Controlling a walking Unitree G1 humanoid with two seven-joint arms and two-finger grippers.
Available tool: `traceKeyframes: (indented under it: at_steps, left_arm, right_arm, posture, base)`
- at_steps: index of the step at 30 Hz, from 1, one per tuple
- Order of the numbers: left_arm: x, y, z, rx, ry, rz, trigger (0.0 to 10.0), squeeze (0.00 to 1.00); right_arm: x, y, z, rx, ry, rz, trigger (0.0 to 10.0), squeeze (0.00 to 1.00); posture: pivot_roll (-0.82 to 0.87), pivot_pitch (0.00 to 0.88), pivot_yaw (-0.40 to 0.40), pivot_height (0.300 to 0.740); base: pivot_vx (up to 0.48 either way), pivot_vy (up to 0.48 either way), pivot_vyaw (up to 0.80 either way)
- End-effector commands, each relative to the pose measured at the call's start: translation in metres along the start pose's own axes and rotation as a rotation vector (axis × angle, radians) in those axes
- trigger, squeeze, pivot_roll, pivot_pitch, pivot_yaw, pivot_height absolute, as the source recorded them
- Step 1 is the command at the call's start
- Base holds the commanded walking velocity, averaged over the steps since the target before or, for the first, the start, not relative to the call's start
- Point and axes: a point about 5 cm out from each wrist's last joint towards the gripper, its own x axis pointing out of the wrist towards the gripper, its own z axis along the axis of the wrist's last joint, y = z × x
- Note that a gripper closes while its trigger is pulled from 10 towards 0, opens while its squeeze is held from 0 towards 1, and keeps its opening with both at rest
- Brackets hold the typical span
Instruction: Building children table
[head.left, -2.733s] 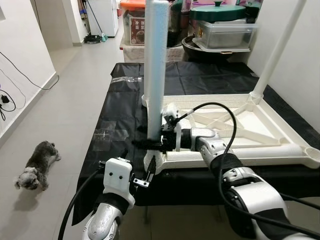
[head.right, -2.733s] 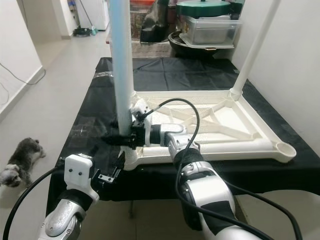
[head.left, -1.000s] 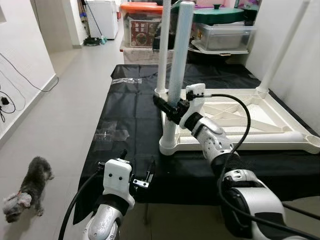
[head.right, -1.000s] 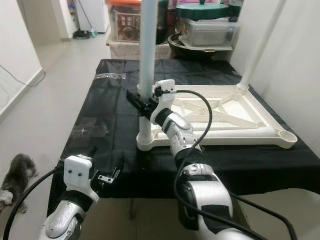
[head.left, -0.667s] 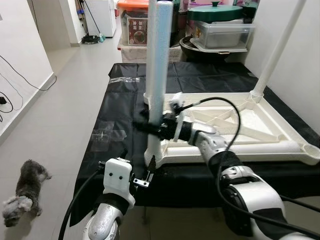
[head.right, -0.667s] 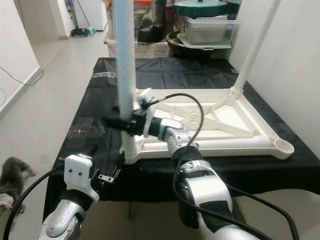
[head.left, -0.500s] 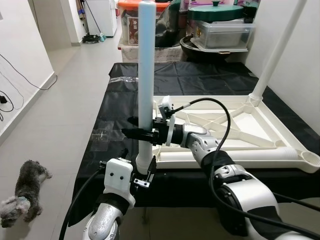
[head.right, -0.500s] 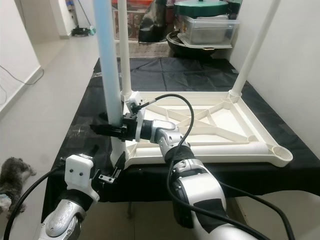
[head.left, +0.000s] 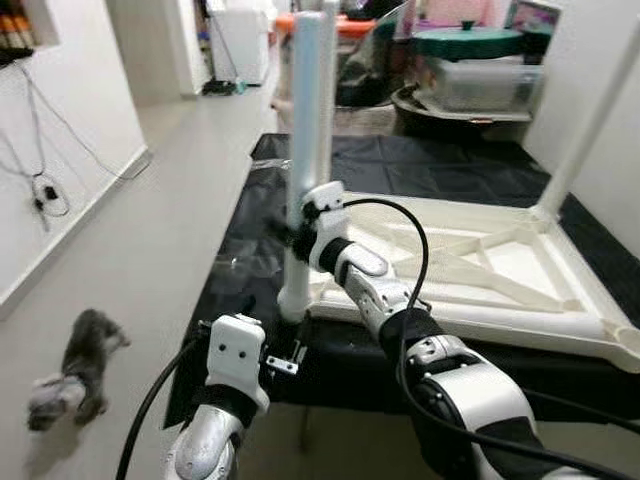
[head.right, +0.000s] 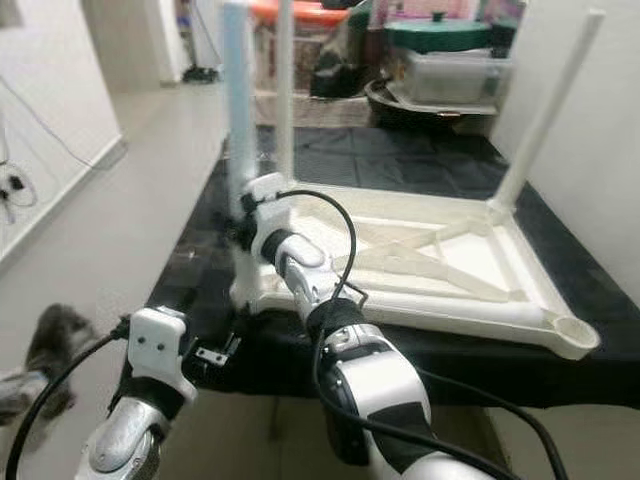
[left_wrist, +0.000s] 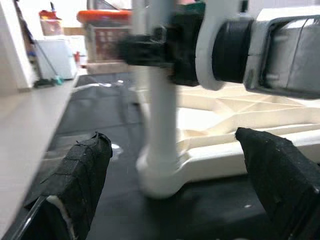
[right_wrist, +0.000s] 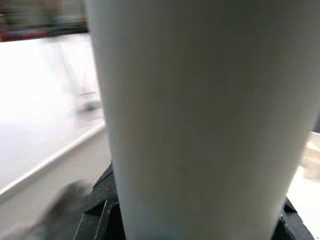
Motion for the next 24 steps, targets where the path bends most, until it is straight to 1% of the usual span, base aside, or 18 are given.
traceKeyframes:
  at_steps: [1,2,4,5,6,7,9,10,11,12,13,14,17,18,20,21,23,24]
  left_arm:
    - [0.000,-0.001,-0.005,0.005,0.020,-0.009,10.0,0.00]
    - [0.000,-0.001,-0.005,0.005,0.020,-0.009,10.0,0.00]
    - [0.000,-0.001,-0.005,0.006,0.020,-0.011,10.0,0.00]
    - [0.000,-0.001,-0.005,0.006,0.020,-0.011,10.0,0.00]
    - [0.000,-0.001,-0.005,0.007,0.020,-0.010,10.0,0.00]
    - [-0.001,-0.001,-0.005,0.007,0.020,-0.008,10.0,0.00]
    - [-0.001,0.000,-0.005,0.007,0.021,-0.007,10.0,0.00]
    - [-0.001,0.000,-0.005,0.006,0.021,-0.006,10.0,0.00]
    - [-0.001,-0.001,-0.005,0.006,0.022,-0.007,10.0,0.00]
    - [-0.001,-0.001,-0.005,0.006,0.022,-0.007,10.0,0.00]
    - [-0.001,-0.001,-0.005,0.005,0.022,-0.008,10.0,0.00]
    - [-0.001,-0.001,-0.005,0.005,0.022,-0.008,10.0,0.00]
    - [-0.001,-0.001,-0.005,0.004,0.021,-0.007,10.0,0.00]
    - [-0.001,-0.001,-0.005,0.004,0.021,-0.006,10.0,0.00]
    - [-0.001,-0.001,-0.005,0.004,0.018,-0.006,10.0,0.00]
    - [-0.001,-0.001,-0.005,0.004,0.018,-0.006,10.0,0.00]
    - [-0.001,-0.001,-0.004,0.001,0.013,-0.008,10.0,0.00]
    - [-0.001,-0.001,-0.004,0.001,0.013,-0.008,10.0,0.00]
  right_arm:
    - [-0.012,-0.035,-0.016,0.094,0.029,-0.272,0.0,0.00]
    - [-0.012,-0.035,-0.016,0.094,0.029,-0.272,0.0,0.00]
    - [-0.017,-0.036,-0.019,0.158,0.010,-0.404,0.0,0.00]
    - [-0.017,-0.036,-0.019,0.158,0.010,-0.404,0.0,0.00]
    - [-0.019,-0.034,-0.021,0.181,0.008,-0.449,0.0,0.00]
    - [-0.019,-0.027,-0.023,0.195,0.009,-0.445,0.0,0.00]
    - [-0.019,-0.022,-0.024,0.200,0.010,-0.448,0.0,0.00]
    - [-0.018,-0.016,-0.024,0.200,0.012,-0.420,2.6,0.00]
    - [-0.016,-0.009,-0.024,0.190,0.009,-0.384,10.0,0.00]
    - [-0.016,-0.009,-0.024,0.190,0.009,-0.384,10.0,0.00]
    - [-0.015,-0.004,-0.022,0.184,0.003,-0.346,10.0,1.00]
    - [-0.013,0.000,-0.019,0.186,-0.016,-0.306,10.0,1.00]
    - [-0.011,0.002,-0.014,0.181,-0.039,-0.274,10.0,1.00]
    - [-0.010,0.003,-0.011,0.179,-0.053,-0.256,10.0,0.00]
    - [-0.006,0.008,0.006,0.193,-0.137,-0.098,10.0,0.00]
    - [-0.006,0.008,0.006,0.193,-0.137,-0.098,10.0,0.00]
    - [-0.004,0.014,0.017,0.249,-0.172,0.134,10.0,0.00]
    - [-0.004,0.014,0.017,0.249,-0.172,0.134,10.0,0.00]
  posture:
    - [0.01,0.000,-0.041,0.740]
    - [0.01,0.000,-0.041,0.740]
    - [0.01,0.000,-0.042,0.740]
    - [0.01,0.000,-0.042,0.740]
    - [0.01,0.000,-0.042,0.740]
    - [0.01,0.000,-0.042,0.740]
    - [0.01,0.000,-0.042,0.740]
    - [0.01,0.000,-0.040,0.740]
    - [0.01,0.000,-0.042,0.740]
    - [0.01,0.000,-0.042,0.740]
    - [0.01,0.000,-0.042,0.740]
    - [0.01,0.000,-0.042,0.740]
    - [0.01,0.000,-0.042,0.740]
    - [0.01,0.000,-0.042,0.740]
    - [0.01,0.000,-0.042,0.740]
    - [0.01,0.000,-0.042,0.740]
    - [0.00,0.000,-0.040,0.740]
    - [0.00,0.000,-0.040,0.740]
  base:
    - [0.000,0.000,0.00]
    - [0.000,0.000,0.00]
    - [0.000,0.000,0.00]
    - [0.000,0.000,0.00]
    - [0.000,0.000,0.00]
    - [0.000,0.000,0.00]
    - [0.000,0.000,0.00]
    - [0.000,0.000,0.00]
    - [0.000,0.000,0.00]
    - [0.000,0.000,0.00]
    - [0.000,0.000,0.00]
    - [0.000,0.000,0.00]
    - [0.000,0.000,0.00]
    - [0.000,0.000,0.00]
    - [0.000,0.000,0.00]
    - [0.000,0.000,0.00]
    - [0.000,0.000,0.00]
    - [0.000,0.000,0.00]
